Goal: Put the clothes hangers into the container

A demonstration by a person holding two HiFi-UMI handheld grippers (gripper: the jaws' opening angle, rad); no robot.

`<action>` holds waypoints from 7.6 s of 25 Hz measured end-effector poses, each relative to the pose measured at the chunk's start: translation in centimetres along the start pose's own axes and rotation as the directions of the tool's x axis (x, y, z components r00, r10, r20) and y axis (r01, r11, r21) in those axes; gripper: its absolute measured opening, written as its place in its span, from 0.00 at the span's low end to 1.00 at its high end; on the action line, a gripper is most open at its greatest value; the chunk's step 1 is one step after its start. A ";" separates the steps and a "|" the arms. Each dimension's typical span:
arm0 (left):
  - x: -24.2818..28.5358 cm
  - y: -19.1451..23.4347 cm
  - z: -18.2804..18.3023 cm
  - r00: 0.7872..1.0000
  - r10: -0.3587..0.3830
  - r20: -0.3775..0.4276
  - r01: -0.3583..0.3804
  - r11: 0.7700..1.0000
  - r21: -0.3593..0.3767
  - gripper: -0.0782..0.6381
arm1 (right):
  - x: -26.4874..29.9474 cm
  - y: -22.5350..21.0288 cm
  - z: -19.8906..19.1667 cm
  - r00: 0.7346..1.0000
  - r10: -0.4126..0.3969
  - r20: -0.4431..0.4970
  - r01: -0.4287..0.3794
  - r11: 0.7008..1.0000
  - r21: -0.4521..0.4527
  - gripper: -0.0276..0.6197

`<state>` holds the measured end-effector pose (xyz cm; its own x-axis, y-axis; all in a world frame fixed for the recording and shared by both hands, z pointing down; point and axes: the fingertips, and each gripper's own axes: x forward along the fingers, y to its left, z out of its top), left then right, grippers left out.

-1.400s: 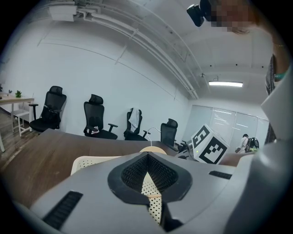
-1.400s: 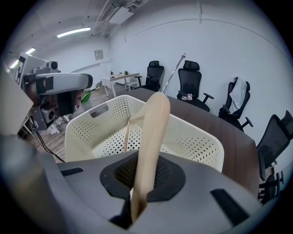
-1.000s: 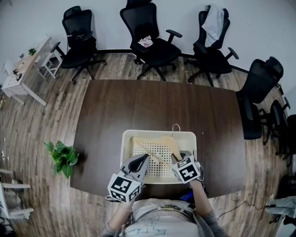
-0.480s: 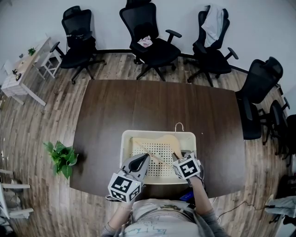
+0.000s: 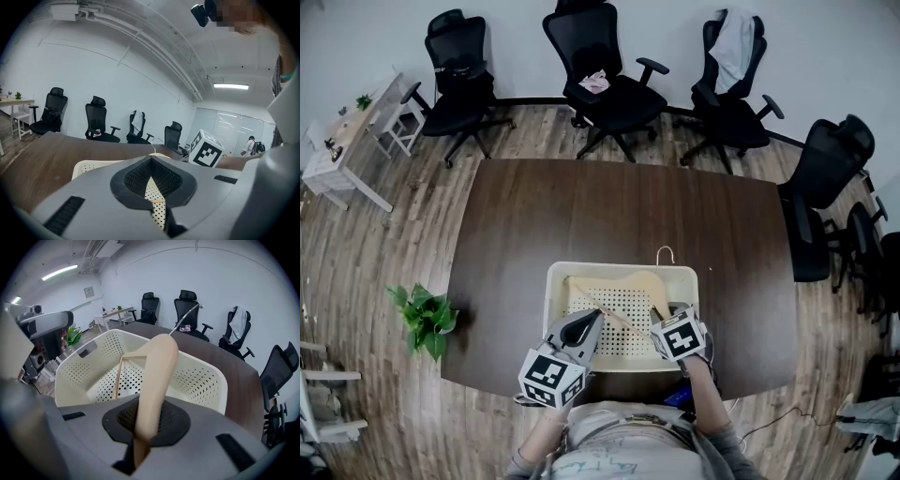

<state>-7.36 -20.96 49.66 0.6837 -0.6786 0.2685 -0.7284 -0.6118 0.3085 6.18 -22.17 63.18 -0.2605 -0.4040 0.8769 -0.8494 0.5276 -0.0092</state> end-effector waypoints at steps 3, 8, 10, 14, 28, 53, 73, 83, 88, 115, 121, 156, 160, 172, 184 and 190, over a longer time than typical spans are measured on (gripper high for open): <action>0.0 0.0 -0.2 1.000 0.002 0.001 -0.002 1.000 -0.001 0.12 | 0.0 0.0 -0.2 1.000 -0.005 -0.005 0.005 1.000 -0.004 0.08; 0.1 0.1 0.1 1.000 0.005 -0.001 -0.005 1.000 -0.001 0.12 | 0.0 -0.1 -0.1 1.000 -0.008 -0.010 0.008 1.000 0.000 0.08; 0.1 0.1 0.0 1.000 0.006 -0.002 -0.006 1.000 -0.001 0.12 | 0.0 -0.1 -0.1 1.000 -0.010 -0.017 0.011 1.000 0.007 0.08; 0.3 0.2 -0.2 1.000 0.006 -0.006 -0.006 1.000 -0.003 0.12 | 0.0 -0.5 -0.4 0.999 -0.029 -0.039 0.030 0.999 0.024 0.08; 0.7 0.6 -0.4 1.000 -0.002 -0.012 0.002 1.000 -0.010 0.12 | 0.5 -0.9 -0.5 0.990 -0.087 -0.115 0.090 0.996 0.025 0.08; 1.4 2.5 -1.5 0.999 0.001 -0.039 -0.002 1.000 -0.023 0.12 | 1.2 -2.5 -1.9 0.929 -0.268 -0.255 0.247 0.963 -0.112 0.08; 1.8 3.3 -2.0 0.999 0.003 -0.048 -0.005 0.999 -0.039 0.12 | 1.5 -3.0 -2.6 0.901 -0.298 -0.317 0.261 0.953 -0.153 0.09; 1.9 3.6 -2.2 0.998 -0.003 -0.057 0.001 0.999 -0.044 0.12 | 1.6 -3.4 -3.3 0.862 -0.350 -0.366 0.297 0.935 -0.195 0.09; 1.9 3.6 -2.4 0.998 -0.005 -0.061 0.003 0.999 -0.045 0.12 | 1.6 -3.5 -3.5 0.845 -0.374 -0.383 0.311 0.925 -0.219 0.09; 1.9 3.6 -2.8 0.998 -0.004 -0.070 0.002 0.999 -0.040 0.12 | 1.3 -2.2 -3.2 0.884 -0.273 -0.380 0.204 0.956 -0.212 0.30; 1.9 3.3 -2.8 0.997 -0.002 -0.077 -0.001 0.999 -0.033 0.12 | 1.1 -1.8 -2.9 0.911 -0.223 -0.346 0.165 0.968 -0.188 0.34; 0.5 -1.9 -4.7 0.988 -0.047 -0.150 0.051 0.998 0.025 0.12 | -1.8 -1.7 -1.5 0.991 -0.112 -0.070 0.111 0.994 -0.015 0.35; 0.2 -2.5 -4.9 0.990 -0.025 -0.141 0.030 0.999 0.027 0.12 | -2.3 -1.6 -1.5 0.995 -0.092 -0.025 0.092 0.996 -0.006 0.35; -1.4 -3.4 -5.0 0.990 0.030 -0.141 -0.024 0.999 0.046 0.12 | -3.4 -1.1 -1.6 0.995 -0.044 0.088 0.043 0.999 0.010 0.35; -1.7 -3.7 -5.4 0.989 0.052 -0.141 -0.046 0.998 0.050 0.12 | -4.2 -1.5 -1.9 0.981 -0.020 0.192 0.016 1.000 0.022 0.30; -1.5 -4.1 -5.5 0.988 0.045 -0.147 -0.038 0.998 0.052 0.12 | -5.4 -2.2 -2.0 0.971 -0.040 0.234 0.034 0.999 0.029 0.27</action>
<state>-5.19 -15.22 52.99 0.6491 -0.6385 0.4135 -0.7552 -0.6059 0.2501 10.34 -19.63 59.41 -0.3262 -0.5887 0.7396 -0.8709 0.4914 0.0070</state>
